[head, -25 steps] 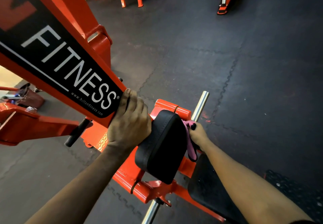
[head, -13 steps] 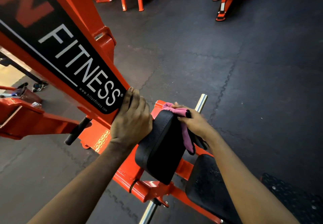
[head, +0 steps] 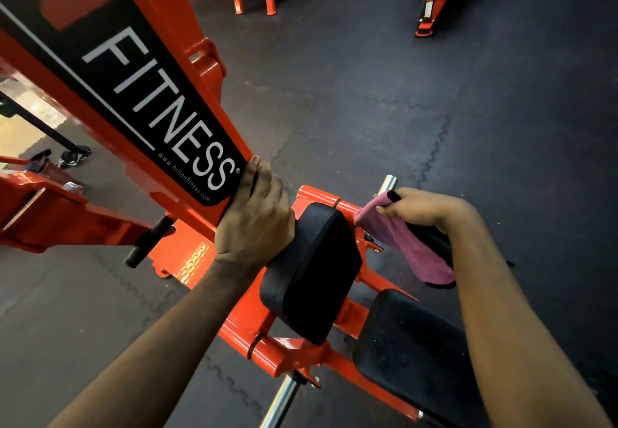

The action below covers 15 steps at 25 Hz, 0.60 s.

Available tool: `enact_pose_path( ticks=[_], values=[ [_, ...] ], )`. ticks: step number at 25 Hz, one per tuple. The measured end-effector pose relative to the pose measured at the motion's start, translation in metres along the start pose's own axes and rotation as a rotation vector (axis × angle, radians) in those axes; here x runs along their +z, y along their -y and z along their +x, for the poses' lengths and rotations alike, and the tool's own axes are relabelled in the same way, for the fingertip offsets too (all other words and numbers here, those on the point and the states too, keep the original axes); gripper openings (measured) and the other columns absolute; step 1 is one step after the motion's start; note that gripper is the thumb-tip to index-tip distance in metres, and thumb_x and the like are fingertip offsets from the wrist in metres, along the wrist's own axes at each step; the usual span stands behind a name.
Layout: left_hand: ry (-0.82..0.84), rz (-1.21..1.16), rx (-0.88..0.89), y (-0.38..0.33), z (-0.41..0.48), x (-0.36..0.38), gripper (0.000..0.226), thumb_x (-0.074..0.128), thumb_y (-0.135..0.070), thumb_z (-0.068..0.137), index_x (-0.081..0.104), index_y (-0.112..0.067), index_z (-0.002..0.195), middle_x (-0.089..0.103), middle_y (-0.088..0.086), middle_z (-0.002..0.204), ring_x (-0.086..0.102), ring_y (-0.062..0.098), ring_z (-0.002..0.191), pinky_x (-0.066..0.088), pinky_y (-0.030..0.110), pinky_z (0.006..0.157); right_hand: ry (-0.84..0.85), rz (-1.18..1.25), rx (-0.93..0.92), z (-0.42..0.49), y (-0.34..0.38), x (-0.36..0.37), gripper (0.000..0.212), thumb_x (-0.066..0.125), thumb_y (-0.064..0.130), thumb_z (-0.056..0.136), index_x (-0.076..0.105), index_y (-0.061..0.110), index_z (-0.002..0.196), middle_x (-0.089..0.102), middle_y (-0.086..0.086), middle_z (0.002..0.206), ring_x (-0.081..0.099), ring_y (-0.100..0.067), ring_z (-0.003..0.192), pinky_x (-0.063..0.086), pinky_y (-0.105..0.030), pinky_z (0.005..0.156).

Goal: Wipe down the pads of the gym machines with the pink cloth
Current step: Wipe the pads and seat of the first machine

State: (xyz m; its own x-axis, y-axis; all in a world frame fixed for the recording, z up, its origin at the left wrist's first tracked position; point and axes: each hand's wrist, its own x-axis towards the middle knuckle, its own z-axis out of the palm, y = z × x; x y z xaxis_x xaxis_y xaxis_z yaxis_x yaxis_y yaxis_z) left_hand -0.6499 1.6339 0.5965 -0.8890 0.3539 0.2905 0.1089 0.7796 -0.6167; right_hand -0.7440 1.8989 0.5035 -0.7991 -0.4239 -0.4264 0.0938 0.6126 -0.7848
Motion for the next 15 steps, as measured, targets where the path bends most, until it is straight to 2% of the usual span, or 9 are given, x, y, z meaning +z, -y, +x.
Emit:
enact_pose_path(
  ticks=[2, 4, 5, 7, 8, 9, 11, 13, 15],
  values=[
    [-0.061, 0.045, 0.026, 0.001, 0.001, -0.005, 0.04, 0.04, -0.023, 0.087, 0.066, 0.002, 0.103, 0.063, 0.022, 0.106, 0.049, 0.041, 0.122, 0.019, 0.048, 0.121, -0.046, 0.09, -0.062, 0.004, 0.004, 0.001, 0.017, 0.058, 0.016, 0.101, 0.075, 0.016, 0.104, 0.074, -0.012, 0.115, 0.065, -0.031, 0.116, 0.048, -0.047, 0.105],
    [-0.058, 0.035, 0.043, 0.001, 0.001, -0.008, 0.04, 0.041, -0.024, 0.087, 0.067, 0.002, 0.102, 0.064, 0.022, 0.106, 0.05, 0.041, 0.122, 0.019, 0.048, 0.121, -0.027, 0.307, -0.211, 0.006, 0.013, 0.014, 0.035, 0.055, 0.004, 0.101, 0.077, 0.031, 0.099, 0.073, 0.004, 0.121, 0.064, -0.017, 0.121, 0.044, -0.036, 0.112],
    [-0.048, 0.036, 0.044, 0.001, 0.001, -0.008, 0.04, 0.041, -0.024, 0.087, 0.067, 0.002, 0.102, 0.064, 0.022, 0.106, 0.05, 0.041, 0.122, 0.02, 0.048, 0.121, 0.007, 0.389, -0.294, 0.004, 0.019, 0.027, 0.043, 0.052, -0.003, 0.1, 0.076, 0.033, 0.105, 0.069, 0.013, 0.125, 0.06, -0.008, 0.124, 0.039, -0.029, 0.116],
    [-0.018, 0.02, 0.04, 0.001, 0.002, -0.008, 0.041, 0.04, -0.024, 0.087, 0.067, 0.003, 0.102, 0.064, 0.023, 0.107, 0.051, 0.041, 0.122, 0.02, 0.048, 0.121, 0.041, 0.434, -0.388, 0.014, 0.015, 0.058, 0.047, 0.051, -0.01, 0.096, 0.07, 0.023, 0.123, 0.065, 0.019, 0.129, 0.055, 0.001, 0.127, 0.035, -0.024, 0.117],
    [-0.01, 0.016, 0.038, 0.001, 0.002, -0.008, 0.041, 0.039, -0.023, 0.088, 0.067, 0.003, 0.102, 0.064, 0.023, 0.108, 0.051, 0.041, 0.122, 0.02, 0.048, 0.121, 0.007, 0.452, -0.37, 0.023, 0.004, 0.071, 0.047, 0.053, -0.011, 0.093, 0.07, 0.021, 0.123, 0.068, 0.019, 0.124, 0.059, 0.002, 0.12, 0.04, -0.025, 0.112],
    [-0.014, 0.012, 0.034, 0.001, 0.002, -0.008, 0.041, 0.039, -0.023, 0.088, 0.067, 0.003, 0.103, 0.064, 0.023, 0.108, 0.051, 0.041, 0.123, 0.02, 0.048, 0.12, -0.062, 0.477, -0.328, 0.029, -0.007, 0.081, 0.046, 0.054, -0.01, 0.087, 0.071, 0.023, 0.115, 0.072, 0.019, 0.111, 0.064, 0.003, 0.105, 0.045, -0.028, 0.102],
    [-0.02, 0.011, 0.027, 0.001, 0.003, -0.007, 0.041, 0.039, -0.023, 0.089, 0.067, 0.003, 0.104, 0.064, 0.023, 0.109, 0.051, 0.041, 0.124, 0.02, 0.048, 0.12, -0.199, 0.466, -0.246, 0.04, -0.034, 0.094, 0.045, 0.05, -0.006, 0.08, 0.071, 0.028, 0.099, 0.07, 0.016, 0.092, 0.061, 0.006, 0.081, 0.049, -0.029, 0.085],
    [-0.016, 0.007, 0.02, 0.001, 0.003, -0.007, 0.041, 0.04, -0.023, 0.089, 0.067, 0.003, 0.105, 0.064, 0.023, 0.109, 0.051, 0.041, 0.124, 0.021, 0.048, 0.12, -0.25, 0.421, -0.2, 0.049, -0.056, 0.106, 0.049, 0.049, -0.009, 0.083, 0.072, 0.032, 0.098, 0.072, 0.011, 0.094, 0.062, 0.003, 0.083, 0.051, -0.029, 0.083],
    [-0.039, 0.002, 0.022, 0.001, 0.003, -0.005, 0.041, 0.037, -0.023, 0.09, 0.066, 0.002, 0.104, 0.064, 0.022, 0.108, 0.051, 0.041, 0.125, 0.021, 0.048, 0.12, -0.278, 0.41, -0.142, 0.057, -0.073, 0.12, 0.05, 0.05, -0.007, 0.086, 0.075, 0.033, 0.101, 0.076, 0.007, 0.103, 0.068, -0.009, 0.096, 0.053, -0.032, 0.089]
  ],
)
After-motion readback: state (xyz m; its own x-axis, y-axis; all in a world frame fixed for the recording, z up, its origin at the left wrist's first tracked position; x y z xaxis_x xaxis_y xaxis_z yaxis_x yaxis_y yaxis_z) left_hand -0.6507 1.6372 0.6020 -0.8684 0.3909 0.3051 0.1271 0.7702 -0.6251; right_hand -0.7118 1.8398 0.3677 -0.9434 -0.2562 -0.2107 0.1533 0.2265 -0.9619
